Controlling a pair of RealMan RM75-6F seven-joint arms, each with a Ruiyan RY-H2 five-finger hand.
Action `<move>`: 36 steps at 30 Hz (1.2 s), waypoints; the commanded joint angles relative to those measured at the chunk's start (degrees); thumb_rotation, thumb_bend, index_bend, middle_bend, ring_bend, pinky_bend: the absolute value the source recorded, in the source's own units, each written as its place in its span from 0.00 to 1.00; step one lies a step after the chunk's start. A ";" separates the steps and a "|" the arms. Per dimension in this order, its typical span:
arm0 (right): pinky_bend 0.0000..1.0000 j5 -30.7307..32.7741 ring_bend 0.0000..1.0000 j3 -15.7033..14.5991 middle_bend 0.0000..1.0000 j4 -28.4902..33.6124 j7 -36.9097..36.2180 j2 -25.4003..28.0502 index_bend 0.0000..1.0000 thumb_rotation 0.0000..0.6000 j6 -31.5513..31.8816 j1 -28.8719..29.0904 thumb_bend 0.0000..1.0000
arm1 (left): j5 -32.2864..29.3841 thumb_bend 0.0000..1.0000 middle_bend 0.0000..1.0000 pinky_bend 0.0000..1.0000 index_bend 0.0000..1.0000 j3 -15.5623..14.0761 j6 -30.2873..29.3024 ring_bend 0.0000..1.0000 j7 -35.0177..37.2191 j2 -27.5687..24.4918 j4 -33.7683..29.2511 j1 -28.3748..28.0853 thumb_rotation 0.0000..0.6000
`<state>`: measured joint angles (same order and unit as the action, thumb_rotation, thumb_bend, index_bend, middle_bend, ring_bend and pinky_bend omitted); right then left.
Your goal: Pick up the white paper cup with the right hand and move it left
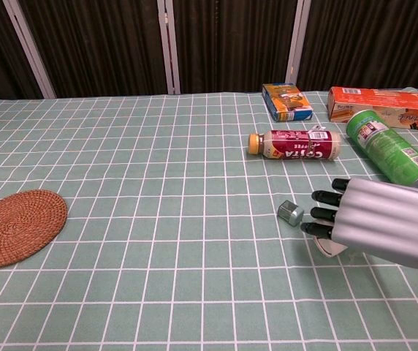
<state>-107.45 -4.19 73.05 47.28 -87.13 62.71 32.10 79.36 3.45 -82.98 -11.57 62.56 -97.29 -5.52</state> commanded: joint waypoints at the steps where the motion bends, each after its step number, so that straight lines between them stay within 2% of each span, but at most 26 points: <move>1: 0.45 -0.04 0.24 0.84 0.38 0.14 -6.30 0.05 0.25 1.00 3.74 -0.02 0.32 | -0.06 0.00 0.00 0.00 0.00 0.03 0.03 0.00 0.03 -0.03 -0.03 -0.01 1.00; 5: 0.45 5.67 0.25 3.68 0.38 4.63 -18.52 0.26 0.26 1.00 6.10 -1.03 0.32 | -0.17 0.00 0.00 0.00 0.00 0.00 0.21 0.00 0.20 -0.12 -0.16 -0.04 1.00; 11: 0.45 19.78 0.25 11.20 0.39 14.75 -37.54 0.39 0.26 1.00 3.57 -1.11 0.32 | -0.25 0.00 0.00 0.00 0.00 -0.05 0.51 0.00 0.40 -0.26 -0.45 -0.14 1.00; 15: 0.45 26.03 0.25 15.26 0.39 14.85 -44.33 -1.86 0.26 1.00 0.88 0.43 0.32 | -0.45 0.00 0.00 0.00 0.00 -0.03 0.87 0.00 0.49 -0.29 -0.42 -0.29 1.00; 23: 0.44 31.55 0.25 17.56 0.39 13.04 -43.24 -6.58 0.26 1.00 -0.96 2.43 0.32 | -0.92 0.00 0.00 0.00 0.00 0.12 1.21 0.00 0.88 -0.34 -0.15 -0.42 1.00; 29: 0.43 37.08 0.25 18.26 0.39 14.10 -42.64 -9.07 0.26 1.00 -1.38 1.99 0.32 | -0.95 0.00 0.00 0.00 0.00 0.13 1.16 0.00 1.50 -0.61 -0.08 -0.34 1.00; 36: 0.40 37.37 0.25 17.83 0.39 11.47 -41.21 -11.03 0.26 1.00 -0.82 2.45 0.31 | -0.70 0.00 0.00 0.00 0.00 0.01 1.11 0.00 1.73 -0.79 -0.28 -0.30 1.00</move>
<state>-69.96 13.73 84.98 5.87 -97.78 61.66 34.44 78.65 3.46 -81.87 -9.84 61.77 -97.55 -5.82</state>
